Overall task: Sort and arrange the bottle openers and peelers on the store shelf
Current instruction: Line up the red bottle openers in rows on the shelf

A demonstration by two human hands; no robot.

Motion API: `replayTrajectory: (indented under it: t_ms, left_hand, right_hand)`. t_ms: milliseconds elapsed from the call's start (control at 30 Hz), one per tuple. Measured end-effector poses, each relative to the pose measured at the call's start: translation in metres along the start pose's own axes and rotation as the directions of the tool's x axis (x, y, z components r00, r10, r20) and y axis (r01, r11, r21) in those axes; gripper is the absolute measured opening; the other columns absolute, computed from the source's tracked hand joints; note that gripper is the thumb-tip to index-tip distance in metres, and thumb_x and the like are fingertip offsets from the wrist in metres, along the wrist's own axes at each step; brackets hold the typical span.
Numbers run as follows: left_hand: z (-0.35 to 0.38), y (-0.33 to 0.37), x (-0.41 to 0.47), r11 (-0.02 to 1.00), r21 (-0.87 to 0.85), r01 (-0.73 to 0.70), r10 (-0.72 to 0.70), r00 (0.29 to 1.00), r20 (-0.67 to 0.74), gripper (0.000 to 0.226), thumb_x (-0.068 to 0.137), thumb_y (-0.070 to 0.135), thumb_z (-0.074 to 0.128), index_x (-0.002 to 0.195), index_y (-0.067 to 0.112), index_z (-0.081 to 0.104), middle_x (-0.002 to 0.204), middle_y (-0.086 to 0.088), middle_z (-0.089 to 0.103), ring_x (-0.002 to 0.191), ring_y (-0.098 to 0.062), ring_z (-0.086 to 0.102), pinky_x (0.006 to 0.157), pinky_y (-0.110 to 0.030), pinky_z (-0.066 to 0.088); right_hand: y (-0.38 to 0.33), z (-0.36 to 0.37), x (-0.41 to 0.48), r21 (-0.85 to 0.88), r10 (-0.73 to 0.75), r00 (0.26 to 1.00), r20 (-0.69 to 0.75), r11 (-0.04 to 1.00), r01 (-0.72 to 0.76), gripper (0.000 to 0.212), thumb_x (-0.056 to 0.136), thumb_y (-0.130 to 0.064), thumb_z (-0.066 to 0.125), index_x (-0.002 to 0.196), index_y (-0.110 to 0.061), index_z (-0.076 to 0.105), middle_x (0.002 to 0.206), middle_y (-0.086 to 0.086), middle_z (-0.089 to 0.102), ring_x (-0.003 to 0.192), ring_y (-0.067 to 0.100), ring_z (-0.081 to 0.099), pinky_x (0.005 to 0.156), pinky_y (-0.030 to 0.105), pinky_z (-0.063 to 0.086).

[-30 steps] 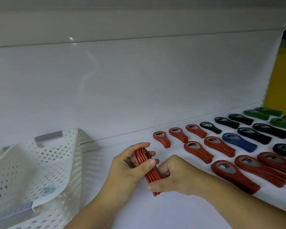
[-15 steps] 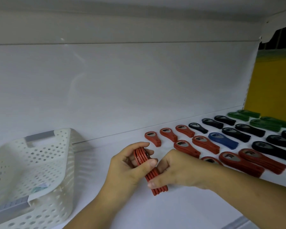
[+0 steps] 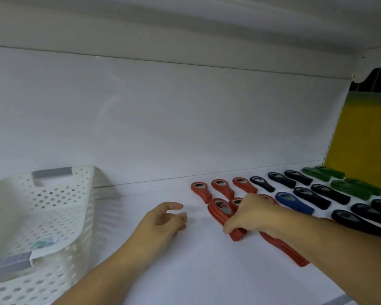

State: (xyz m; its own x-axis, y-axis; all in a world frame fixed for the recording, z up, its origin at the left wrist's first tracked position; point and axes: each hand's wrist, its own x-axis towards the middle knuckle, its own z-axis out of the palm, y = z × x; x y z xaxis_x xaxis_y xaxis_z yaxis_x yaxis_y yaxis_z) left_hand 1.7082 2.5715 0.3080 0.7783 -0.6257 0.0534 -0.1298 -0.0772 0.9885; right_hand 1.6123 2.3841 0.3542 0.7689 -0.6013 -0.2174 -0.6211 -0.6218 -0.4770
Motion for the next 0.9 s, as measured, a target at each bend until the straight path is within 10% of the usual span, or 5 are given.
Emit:
replayTrajectory:
  t_ms: [667, 900]
  left_hand:
    - [0.006, -0.006, 0.000, 0.931, 0.344, -0.125, 0.092, 0.990, 0.110, 0.021, 0.090, 0.011, 0.054, 0.084, 0.028, 0.066, 0.077, 0.010, 0.064, 0.065, -0.002, 0.054, 0.059, -0.012, 0.042]
    - [0.012, 0.014, -0.029, 0.489, 0.797, -0.355, 0.390, 0.906, 0.164, 0.031, 0.084, 0.022, 0.045, 0.098, 0.017, 0.071, 0.089, -0.004, 0.073, 0.077, -0.027, 0.064, 0.074, -0.026, 0.050]
  right_hand:
    - [-0.025, -0.031, 0.022, -0.410, -0.129, 0.991, -0.037, 0.906, 0.103, 0.056, 0.079, -0.067, 0.056, 0.060, -0.014, 0.053, 0.060, 0.000, 0.055, 0.056, 0.014, 0.050, 0.058, 0.026, 0.041]
    - [-0.051, -0.016, -0.009, -0.493, -0.473, 0.876, -0.092, 0.786, 0.372, 0.049, 0.086, -0.050, 0.053, 0.053, -0.018, 0.035, 0.051, -0.003, 0.037, 0.048, 0.014, 0.040, 0.049, 0.027, 0.030]
